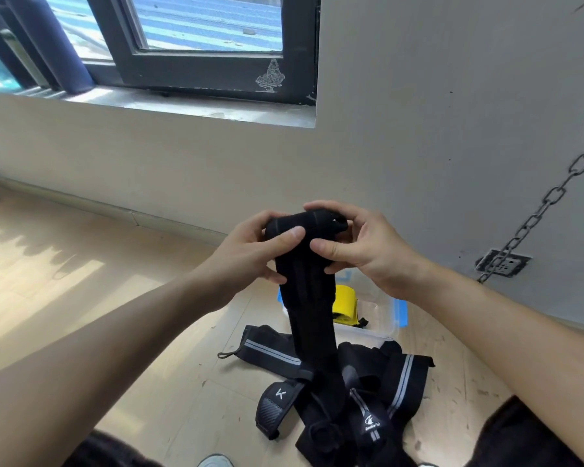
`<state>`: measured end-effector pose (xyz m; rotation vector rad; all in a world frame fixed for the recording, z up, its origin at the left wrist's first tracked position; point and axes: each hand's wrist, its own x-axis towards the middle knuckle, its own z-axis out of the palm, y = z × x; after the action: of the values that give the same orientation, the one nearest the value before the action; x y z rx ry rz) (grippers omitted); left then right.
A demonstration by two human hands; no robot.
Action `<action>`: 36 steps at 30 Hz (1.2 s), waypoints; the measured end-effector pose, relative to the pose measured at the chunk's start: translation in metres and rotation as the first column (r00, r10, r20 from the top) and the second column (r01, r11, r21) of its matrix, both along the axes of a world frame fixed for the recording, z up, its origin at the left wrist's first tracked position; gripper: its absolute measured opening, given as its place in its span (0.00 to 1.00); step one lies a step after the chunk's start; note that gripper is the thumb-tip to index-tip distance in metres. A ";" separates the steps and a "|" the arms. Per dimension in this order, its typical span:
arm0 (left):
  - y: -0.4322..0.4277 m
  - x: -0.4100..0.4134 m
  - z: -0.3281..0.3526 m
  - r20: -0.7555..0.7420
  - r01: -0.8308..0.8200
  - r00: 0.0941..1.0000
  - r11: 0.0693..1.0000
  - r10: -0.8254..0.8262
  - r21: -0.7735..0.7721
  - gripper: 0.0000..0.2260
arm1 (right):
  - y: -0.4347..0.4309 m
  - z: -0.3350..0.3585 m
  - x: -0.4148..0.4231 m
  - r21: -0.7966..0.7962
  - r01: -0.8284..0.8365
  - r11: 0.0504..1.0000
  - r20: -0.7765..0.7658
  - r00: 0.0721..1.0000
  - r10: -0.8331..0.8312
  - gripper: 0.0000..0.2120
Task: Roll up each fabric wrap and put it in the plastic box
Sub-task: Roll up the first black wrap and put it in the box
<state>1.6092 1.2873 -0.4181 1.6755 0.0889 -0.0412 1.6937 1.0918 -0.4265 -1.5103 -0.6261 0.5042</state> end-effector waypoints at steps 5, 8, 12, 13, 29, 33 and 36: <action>0.000 0.001 0.002 0.070 -0.044 0.997 0.999 0.044 -0.011 0.19 | 0.000 0.005 0.000 -0.077 -0.030 0.997 -0.062 0.998 0.025 0.18; -0.001 0.002 0.002 0.128 -0.053 0.990 0.999 0.052 0.001 0.19 | 0.001 0.006 -0.001 -0.101 -0.055 0.993 -0.086 0.995 0.047 0.23; -0.001 0.002 -0.001 0.179 -0.023 0.984 0.999 0.016 0.037 0.19 | 0.001 0.009 -0.002 -0.061 -0.044 0.997 -0.073 0.997 0.040 0.22; -0.001 0.002 -0.001 0.179 -0.025 0.984 0.999 0.017 0.039 0.19 | 0.000 0.008 -0.002 -0.046 -0.035 0.998 -0.065 0.997 0.032 0.21; 0.000 -0.001 0.012 0.004 -0.004 1.000 1.000 0.004 -0.003 0.19 | -0.004 0.007 0.004 0.086 -0.076 0.993 -0.112 0.990 0.086 0.21; 0.000 -0.002 0.010 0.061 -0.021 0.998 1.000 0.022 -0.022 0.22 | -0.006 0.009 0.006 -0.014 -0.097 0.995 -0.134 0.986 0.095 0.21; 0.003 -0.001 0.008 0.095 -0.053 0.994 0.998 0.055 -0.025 0.28 | -0.004 0.010 0.004 -0.079 -0.121 0.990 -0.134 0.985 0.109 0.21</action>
<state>1.6082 1.2904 -0.4099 1.6494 0.0620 0.0785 1.6981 1.0875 -0.4170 -1.5154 -0.5982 0.7209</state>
